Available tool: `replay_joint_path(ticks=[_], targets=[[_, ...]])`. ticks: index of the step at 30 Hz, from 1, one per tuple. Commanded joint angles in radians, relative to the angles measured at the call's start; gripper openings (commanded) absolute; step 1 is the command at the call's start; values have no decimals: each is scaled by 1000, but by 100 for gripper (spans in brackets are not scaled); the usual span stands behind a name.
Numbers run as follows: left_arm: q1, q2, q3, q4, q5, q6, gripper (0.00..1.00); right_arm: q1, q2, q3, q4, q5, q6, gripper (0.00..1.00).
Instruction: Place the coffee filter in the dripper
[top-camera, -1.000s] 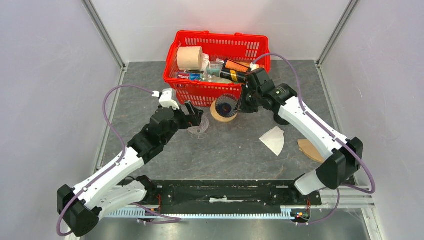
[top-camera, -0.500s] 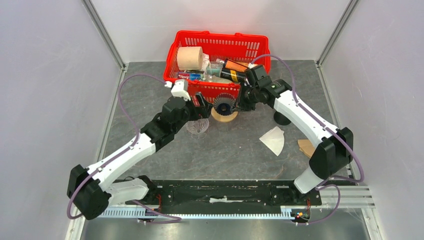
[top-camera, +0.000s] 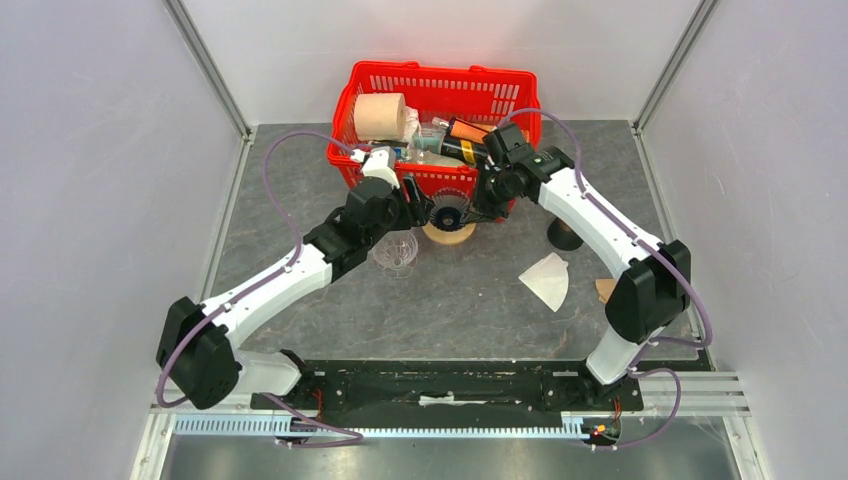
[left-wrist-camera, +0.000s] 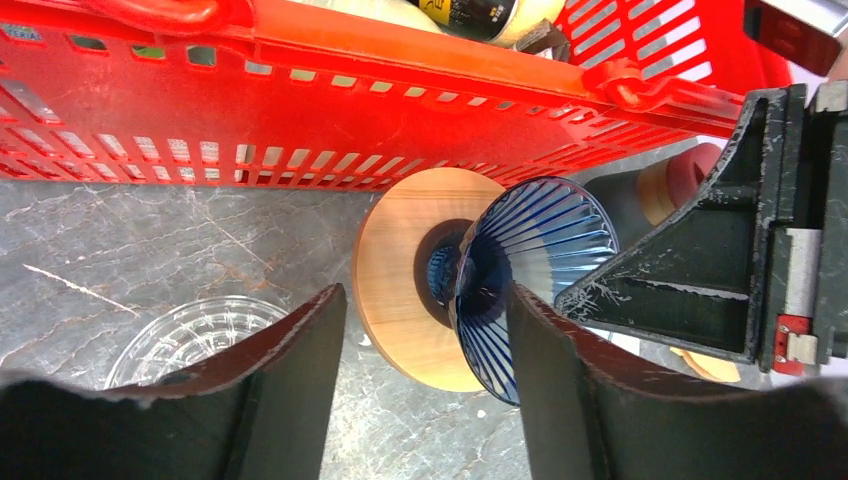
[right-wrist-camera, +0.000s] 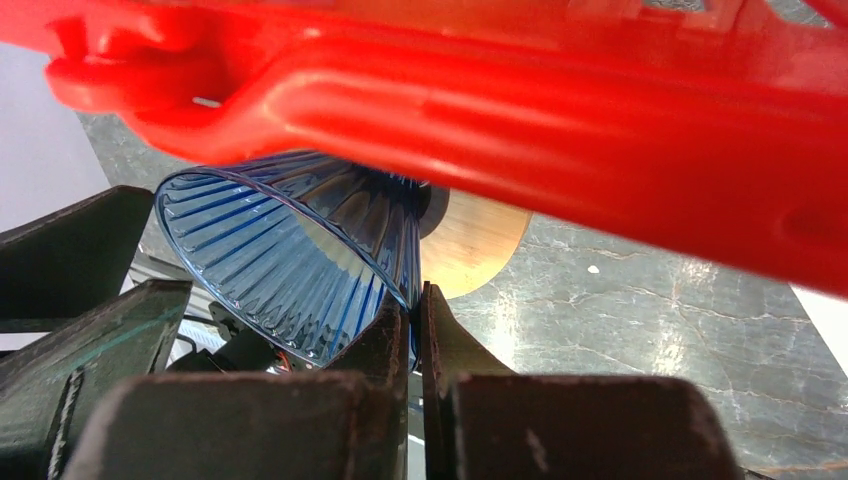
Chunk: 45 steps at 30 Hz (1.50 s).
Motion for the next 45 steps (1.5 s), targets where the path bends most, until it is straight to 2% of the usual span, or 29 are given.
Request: replay_joint_path(ticks=[1,7,15,20,22,26,30,35,45], targets=[[3,52,64,19,-4,-11,60,-6,24,66,-38,-22,-20,0],[3,124,124,-13,-10,-6,46,-6,52,84,-57,-35,-37,0],[3,169,154,-33,6,-10,35,-6,99,106,-79,-76,-58,0],[2,192,187,-87,5,9,15,-5,98,110,-93,-80,-67,0],[3,201,202,-119,7,20,3,-4,97,116,-104,-79,-73,0],[2,212,230,-192,67,61,2,-3,95,121,-118,-91,-95,0],[3,205,238,-248,78,87,2,-1,64,120,-88,-84,-110,15],[3,200,242,-292,114,94,2,-1,31,115,-12,-55,-122,26],[3,180,219,-304,120,67,2,9,17,94,90,70,-128,27]])
